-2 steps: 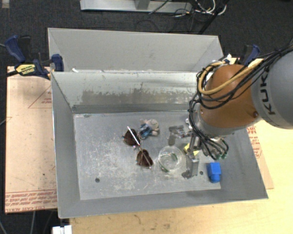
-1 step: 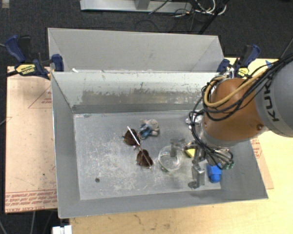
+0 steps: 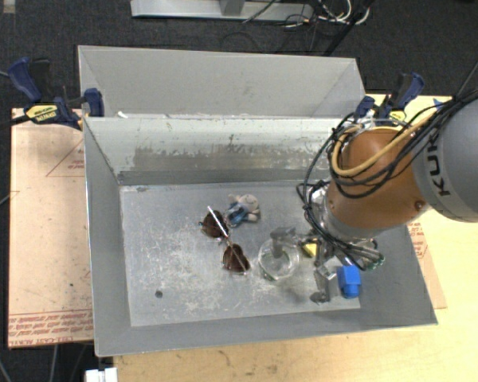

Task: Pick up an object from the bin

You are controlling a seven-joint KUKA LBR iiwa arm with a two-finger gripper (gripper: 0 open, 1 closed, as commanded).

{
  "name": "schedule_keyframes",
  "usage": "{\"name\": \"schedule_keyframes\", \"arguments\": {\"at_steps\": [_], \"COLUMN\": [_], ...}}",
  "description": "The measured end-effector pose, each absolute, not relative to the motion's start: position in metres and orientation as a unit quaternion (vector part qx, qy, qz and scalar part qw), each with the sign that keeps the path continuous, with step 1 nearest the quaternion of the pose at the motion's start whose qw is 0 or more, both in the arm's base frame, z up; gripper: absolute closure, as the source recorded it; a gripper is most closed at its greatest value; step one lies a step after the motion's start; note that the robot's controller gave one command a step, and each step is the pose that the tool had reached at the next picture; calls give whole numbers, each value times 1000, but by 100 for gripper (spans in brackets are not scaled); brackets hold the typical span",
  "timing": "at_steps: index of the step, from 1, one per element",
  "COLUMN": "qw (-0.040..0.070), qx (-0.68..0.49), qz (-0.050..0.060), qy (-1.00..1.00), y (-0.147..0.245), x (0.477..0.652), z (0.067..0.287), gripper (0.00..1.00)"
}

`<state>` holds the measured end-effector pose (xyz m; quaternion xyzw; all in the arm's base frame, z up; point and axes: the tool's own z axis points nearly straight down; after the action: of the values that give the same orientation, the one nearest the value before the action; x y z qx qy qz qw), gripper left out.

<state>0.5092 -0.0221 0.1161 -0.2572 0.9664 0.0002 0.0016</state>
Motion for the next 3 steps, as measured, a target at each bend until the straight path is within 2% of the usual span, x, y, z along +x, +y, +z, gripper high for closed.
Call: {"name": "schedule_keyframes", "arguments": {"at_steps": [1,2,3], "qw": [-1,2,2], "qx": [-342,-365,-365], "qz": [1,0,1], "qy": [940,931,931], "y": [-16,-20,-20], "x": [509,521,521], "z": [67,70,70], "gripper": [0,100,100]}}
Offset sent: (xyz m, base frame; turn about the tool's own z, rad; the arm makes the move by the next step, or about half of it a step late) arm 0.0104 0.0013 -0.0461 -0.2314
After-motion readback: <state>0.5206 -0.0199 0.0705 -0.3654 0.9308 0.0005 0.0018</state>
